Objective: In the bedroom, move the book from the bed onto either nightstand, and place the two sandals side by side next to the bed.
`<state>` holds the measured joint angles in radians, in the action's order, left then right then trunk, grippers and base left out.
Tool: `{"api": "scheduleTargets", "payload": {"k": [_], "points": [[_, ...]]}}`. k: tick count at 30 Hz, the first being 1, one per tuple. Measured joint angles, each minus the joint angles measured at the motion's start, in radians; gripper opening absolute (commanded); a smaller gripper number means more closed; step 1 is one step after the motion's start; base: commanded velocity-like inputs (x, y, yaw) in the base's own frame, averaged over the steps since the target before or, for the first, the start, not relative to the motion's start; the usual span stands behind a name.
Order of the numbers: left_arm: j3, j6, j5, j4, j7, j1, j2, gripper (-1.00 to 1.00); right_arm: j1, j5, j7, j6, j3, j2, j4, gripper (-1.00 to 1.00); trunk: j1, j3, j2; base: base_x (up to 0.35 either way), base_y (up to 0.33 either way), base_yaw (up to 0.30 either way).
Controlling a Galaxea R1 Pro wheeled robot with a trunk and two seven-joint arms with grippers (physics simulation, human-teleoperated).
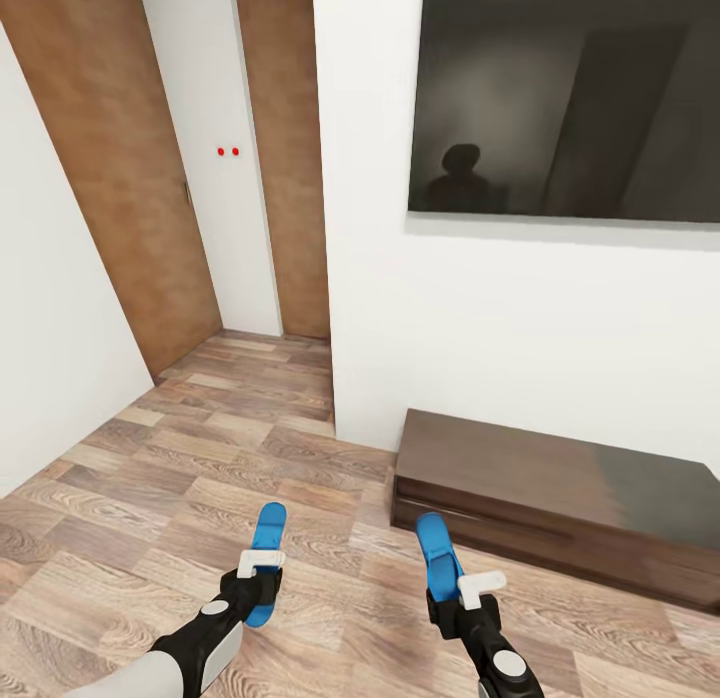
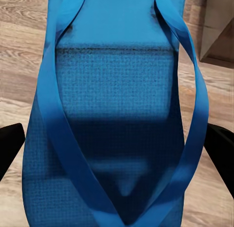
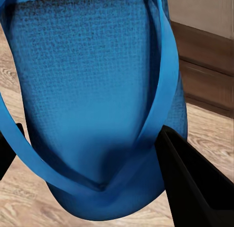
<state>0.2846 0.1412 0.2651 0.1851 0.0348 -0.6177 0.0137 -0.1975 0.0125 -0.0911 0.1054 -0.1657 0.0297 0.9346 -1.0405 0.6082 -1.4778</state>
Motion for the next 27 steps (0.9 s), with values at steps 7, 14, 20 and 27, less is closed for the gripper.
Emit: {"api": "scheduleTargets", "payload": {"k": [7, 14, 20, 27], "points": [[0.000, -0.001, -0.001, 0.000, 0.000, 0.000, 0.000, -1.00, 0.000, 0.001, 0.001, -0.005, -0.001, -0.001, 0.000, -1.00, 0.027, -0.022, 0.049, 0.000, 0.000, 0.000], [0.002, -0.001, -0.003, 0.000, 0.000, 0.000, 0.000, -1.00, 0.000, 0.002, 0.002, -0.006, -0.001, -0.002, -0.001, -1.00, 0.054, -0.044, 0.098, 0.000, 0.000, 0.000], [0.003, -0.001, -0.004, 0.000, 0.000, 0.000, 0.000, -1.00, 0.000, 0.002, 0.002, -0.006, -0.002, -0.002, -0.003, -1.00, 0.077, -0.063, 0.140, 0.000, 0.000, 0.000], [0.003, -0.001, -0.005, 0.000, 0.001, 0.000, 0.000, -1.00, 0.000, 0.002, 0.003, -0.006, -0.001, -0.002, -0.014, -1.00, 0.104, -0.085, 0.189, 0.000, 0.000, 0.000]]}}
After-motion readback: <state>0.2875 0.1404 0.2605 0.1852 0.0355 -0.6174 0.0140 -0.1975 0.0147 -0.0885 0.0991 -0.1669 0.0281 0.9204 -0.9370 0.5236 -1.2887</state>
